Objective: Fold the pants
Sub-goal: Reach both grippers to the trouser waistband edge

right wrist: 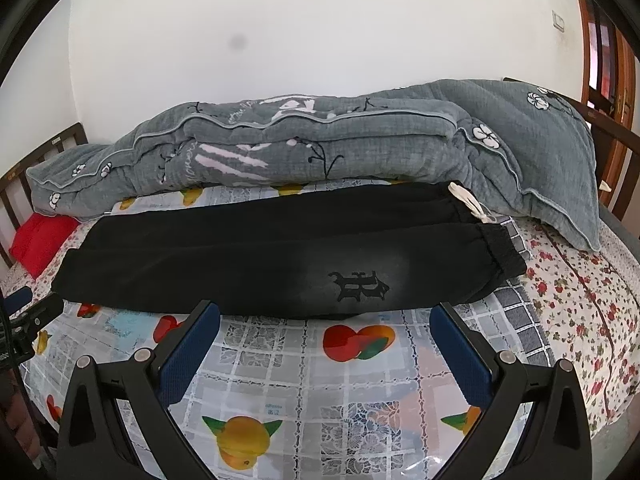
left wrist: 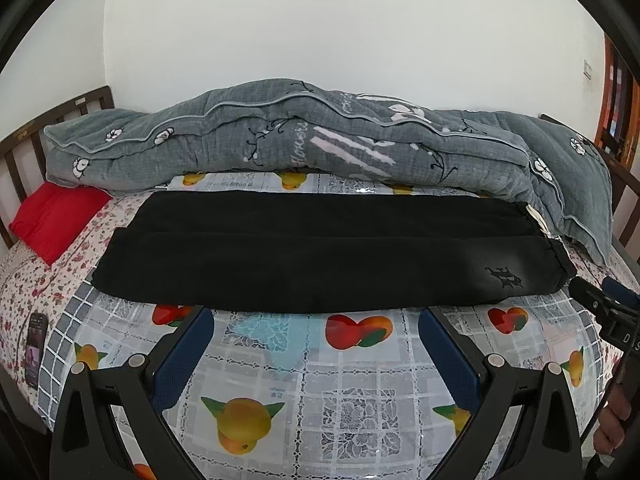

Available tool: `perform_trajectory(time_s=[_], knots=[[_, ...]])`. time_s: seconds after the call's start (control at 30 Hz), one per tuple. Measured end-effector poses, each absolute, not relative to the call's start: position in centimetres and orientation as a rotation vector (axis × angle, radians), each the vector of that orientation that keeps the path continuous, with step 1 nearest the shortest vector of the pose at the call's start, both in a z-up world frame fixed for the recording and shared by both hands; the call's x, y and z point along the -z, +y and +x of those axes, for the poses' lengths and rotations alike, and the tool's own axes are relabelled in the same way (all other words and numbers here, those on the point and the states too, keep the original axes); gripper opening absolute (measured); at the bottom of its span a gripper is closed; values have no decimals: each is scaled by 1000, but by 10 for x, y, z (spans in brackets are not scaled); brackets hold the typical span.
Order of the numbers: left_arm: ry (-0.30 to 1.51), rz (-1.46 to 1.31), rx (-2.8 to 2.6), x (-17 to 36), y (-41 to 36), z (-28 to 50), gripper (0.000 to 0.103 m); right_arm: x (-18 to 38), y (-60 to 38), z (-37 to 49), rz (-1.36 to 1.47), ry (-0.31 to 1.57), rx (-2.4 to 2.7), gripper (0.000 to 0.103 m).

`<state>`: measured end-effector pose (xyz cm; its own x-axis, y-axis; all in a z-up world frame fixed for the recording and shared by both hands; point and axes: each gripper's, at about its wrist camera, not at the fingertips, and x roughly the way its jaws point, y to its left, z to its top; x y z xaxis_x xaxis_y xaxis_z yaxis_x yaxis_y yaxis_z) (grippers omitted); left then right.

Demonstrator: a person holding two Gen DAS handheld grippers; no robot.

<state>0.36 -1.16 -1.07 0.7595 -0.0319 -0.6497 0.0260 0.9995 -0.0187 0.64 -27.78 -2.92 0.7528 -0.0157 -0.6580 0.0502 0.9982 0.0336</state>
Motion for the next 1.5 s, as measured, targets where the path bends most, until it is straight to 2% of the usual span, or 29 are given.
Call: perform_trajectory(time_s=[0.2, 0.47, 0.63, 0.8, 1.0, 1.07, 1.13, 1.23, 1.3, 1.37, 1.5], knots=[[654, 15, 26, 3, -11, -9, 103, 33, -282, -7, 130, 734, -48, 103], [736, -70, 91, 14, 7, -36, 103, 22, -295, -45, 102, 717, 38, 102], [720, -139, 68, 20, 33, -57, 102, 18, -298, -65, 75, 693, 23, 99], [734, -102, 1, 30, 57, -60, 102, 28, -298, -65, 12, 719, 14, 98], [790, -216, -85, 59, 91, -41, 100, 53, -308, -47, -22, 738, 35, 97], [793, -240, -75, 70, 99, -34, 100, 65, -313, -34, -14, 731, 33, 94], [803, -272, -56, 81, 107, -25, 100, 79, -318, -18, 21, 751, 23, 85], [805, -378, -14, 98, 124, -9, 100, 99, -328, 6, 84, 802, 7, 79], [812, -465, 11, 115, 138, 9, 98, 111, -335, 20, 113, 818, 7, 76], [829, -501, 10, 127, 146, 26, 89, 120, -344, 33, 147, 822, 25, 74], [876, -530, -12, 149, 161, 63, 82, 135, -369, 62, 266, 835, 27, 73]])
